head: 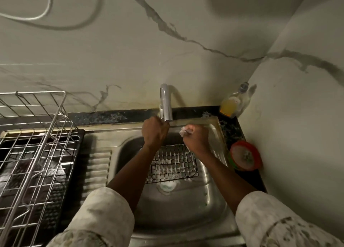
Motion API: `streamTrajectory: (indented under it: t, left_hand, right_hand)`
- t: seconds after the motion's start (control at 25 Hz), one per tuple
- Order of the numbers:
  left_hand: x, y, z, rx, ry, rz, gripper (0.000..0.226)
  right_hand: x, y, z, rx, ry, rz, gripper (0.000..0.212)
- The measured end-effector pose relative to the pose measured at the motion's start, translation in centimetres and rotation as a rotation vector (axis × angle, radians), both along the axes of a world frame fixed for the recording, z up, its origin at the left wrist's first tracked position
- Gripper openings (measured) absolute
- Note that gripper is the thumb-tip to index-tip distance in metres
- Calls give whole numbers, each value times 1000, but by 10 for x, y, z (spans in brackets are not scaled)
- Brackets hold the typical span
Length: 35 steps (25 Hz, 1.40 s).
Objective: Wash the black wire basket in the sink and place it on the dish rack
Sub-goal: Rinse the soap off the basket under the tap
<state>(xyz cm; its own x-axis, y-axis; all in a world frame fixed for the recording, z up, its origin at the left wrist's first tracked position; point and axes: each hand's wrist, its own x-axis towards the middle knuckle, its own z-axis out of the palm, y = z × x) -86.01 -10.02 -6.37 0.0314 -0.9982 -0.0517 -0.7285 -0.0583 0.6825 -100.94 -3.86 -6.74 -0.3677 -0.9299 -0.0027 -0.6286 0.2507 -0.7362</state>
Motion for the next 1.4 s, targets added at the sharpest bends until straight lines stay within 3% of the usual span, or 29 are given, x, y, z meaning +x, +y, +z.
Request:
streamTrajectory:
  t: [0.2,0.24,0.36,0.48,0.64,0.72,0.8,0.88,1.08,1.16,1.28,1.4]
  left_hand:
    - [-6,-7,2,45,16,6,25]
    - [-7,-10,0,69,59,65,23]
    - [8,-23,-9,204,349,364,46]
    - [37,-21,-34,353,476,334,42]
    - [43,-2,-45,325,600,360,41]
    - [31,-3,-37,279,599,288,52]
    - [18,-11,-29,223,483,250,60]
    - [10,-19,-27,227,416,291,55]
    - [17,-26,-37,300,499,429,47]
    - [25,-22,-38,310,605,458,43]
    - [46,5,-54,349,644,556,36]
    - [47,35,-69,553,790,518,24]
  right_hand:
    - [8,-4,0,33,-11,-29,13]
    - [9,-5,-1,45,-24,-30,13]
    - [13,-8,-3,63,-105,-58,8]
    - [20,-10,-6,163,-133,-22,11]
    - [37,-18,-28,289,-225,-8,18]
    - [50,-29,-37,360,-364,-114,13]
    - [60,-45,-45,443,-684,-332,15]
    - [73,-50,-46,509,-983,-470,20]
    - [83,-42,-48,537,-1286,-499,5]
    - [90,-45,-39,586,-1246,-489,16]
    - [101,-53,-29,620,-924,-496,32]
    - [103,-51,-33,637,-1023,-531,15]
